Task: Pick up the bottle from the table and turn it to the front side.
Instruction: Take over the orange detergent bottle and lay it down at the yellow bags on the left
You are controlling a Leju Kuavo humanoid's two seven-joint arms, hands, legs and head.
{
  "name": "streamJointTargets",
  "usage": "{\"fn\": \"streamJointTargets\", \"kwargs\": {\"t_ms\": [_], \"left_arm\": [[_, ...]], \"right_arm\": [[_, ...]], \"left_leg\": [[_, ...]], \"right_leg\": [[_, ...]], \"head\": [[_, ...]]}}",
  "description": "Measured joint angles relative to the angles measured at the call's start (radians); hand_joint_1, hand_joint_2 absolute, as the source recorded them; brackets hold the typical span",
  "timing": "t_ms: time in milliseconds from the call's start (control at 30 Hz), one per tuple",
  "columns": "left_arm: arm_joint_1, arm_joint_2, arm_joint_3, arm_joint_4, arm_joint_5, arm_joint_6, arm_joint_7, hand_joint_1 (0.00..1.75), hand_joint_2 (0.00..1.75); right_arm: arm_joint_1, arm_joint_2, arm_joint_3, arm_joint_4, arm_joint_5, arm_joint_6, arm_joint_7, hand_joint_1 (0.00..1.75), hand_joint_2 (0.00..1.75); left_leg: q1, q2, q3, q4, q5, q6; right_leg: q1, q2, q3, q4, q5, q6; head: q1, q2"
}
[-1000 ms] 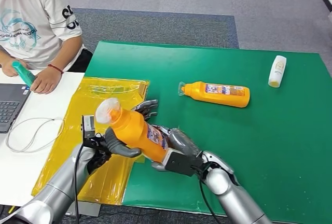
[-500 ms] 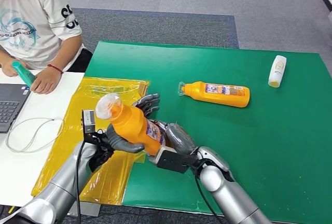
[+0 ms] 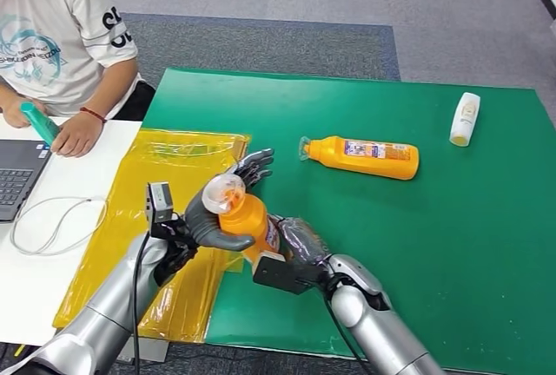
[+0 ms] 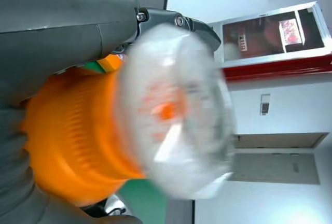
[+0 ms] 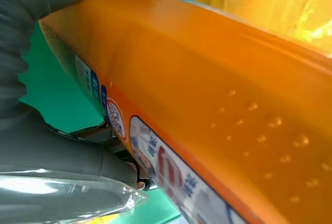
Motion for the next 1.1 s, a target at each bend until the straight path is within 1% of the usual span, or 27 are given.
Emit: {"fn": "streamJointTargets", "kwargs": {"t_ms": [133, 200, 233, 267, 333, 367, 900, 1100], "left_arm": [[0.000, 0.000, -0.008, -0.027, -0.009, 0.011, 0.006, 0.00, 1.75], [0.000, 0.000, -0.012, -0.033, -0.009, 0.012, 0.009, 0.19, 1.75], [0.000, 0.000, -0.013, -0.034, -0.009, 0.011, 0.010, 0.20, 1.75], [0.000, 0.000, -0.015, -0.035, -0.008, 0.009, 0.011, 0.20, 1.75], [0.000, 0.000, -0.018, -0.035, -0.006, 0.005, 0.011, 0.01, 1.75], [0.000, 0.000, -0.020, -0.035, -0.005, 0.004, 0.010, 0.00, 1.75], [0.001, 0.022, -0.049, -0.035, -0.005, -0.022, 0.004, 0.00, 1.75], [0.000, 0.048, -0.067, -0.035, -0.008, -0.038, 0.011, 0.00, 1.75]], "right_arm": [[0.003, 0.002, -0.004, 0.013, 0.007, 0.000, -0.002, 1.75, 1.75], [0.004, 0.003, -0.005, 0.017, 0.010, 0.000, -0.003, 1.75, 1.75], [0.004, 0.004, -0.005, 0.019, 0.011, 0.000, -0.003, 1.75, 1.75], [0.004, 0.004, -0.005, 0.021, 0.012, 0.000, -0.003, 1.75, 1.75], [0.004, 0.006, -0.006, 0.023, 0.014, 0.000, -0.003, 1.75, 1.75], [0.004, 0.006, -0.006, 0.024, 0.016, -0.001, -0.004, 1.75, 1.75], [0.023, 0.008, -0.033, -0.007, 0.068, -0.034, 0.000, 1.75, 1.75], [0.028, 0.008, -0.059, -0.038, 0.075, -0.038, 0.001, 1.75, 1.75]], "left_leg": [[0.000, 0.000, 0.000, 0.000, 0.000, 0.000], [0.000, 0.000, 0.000, 0.000, 0.000, 0.000], [0.000, 0.000, 0.000, 0.000, 0.000, 0.000], [0.000, 0.000, 0.000, 0.000, 0.000, 0.000], [0.000, 0.000, 0.000, 0.000, 0.000, 0.000], [0.000, 0.000, 0.000, 0.000, 0.000, 0.000], [0.000, 0.000, 0.000, 0.000, 0.000, 0.000], [0.000, 0.000, 0.000, 0.000, 0.000, 0.000]], "right_leg": [[0.000, 0.000, 0.000, 0.000, 0.000, 0.000], [0.000, 0.000, 0.000, 0.000, 0.000, 0.000], [0.000, 0.000, 0.000, 0.000, 0.000, 0.000], [0.000, 0.000, 0.000, 0.000, 0.000, 0.000], [0.000, 0.000, 0.000, 0.000, 0.000, 0.000], [0.000, 0.000, 0.000, 0.000, 0.000, 0.000], [0.000, 0.000, 0.000, 0.000, 0.000, 0.000], [0.000, 0.000, 0.000, 0.000, 0.000, 0.000]], "head": [[0.000, 0.000], [0.000, 0.000], [0.000, 0.000], [0.000, 0.000], [0.000, 0.000], [0.000, 0.000], [0.000, 0.000], [0.000, 0.000]]}}
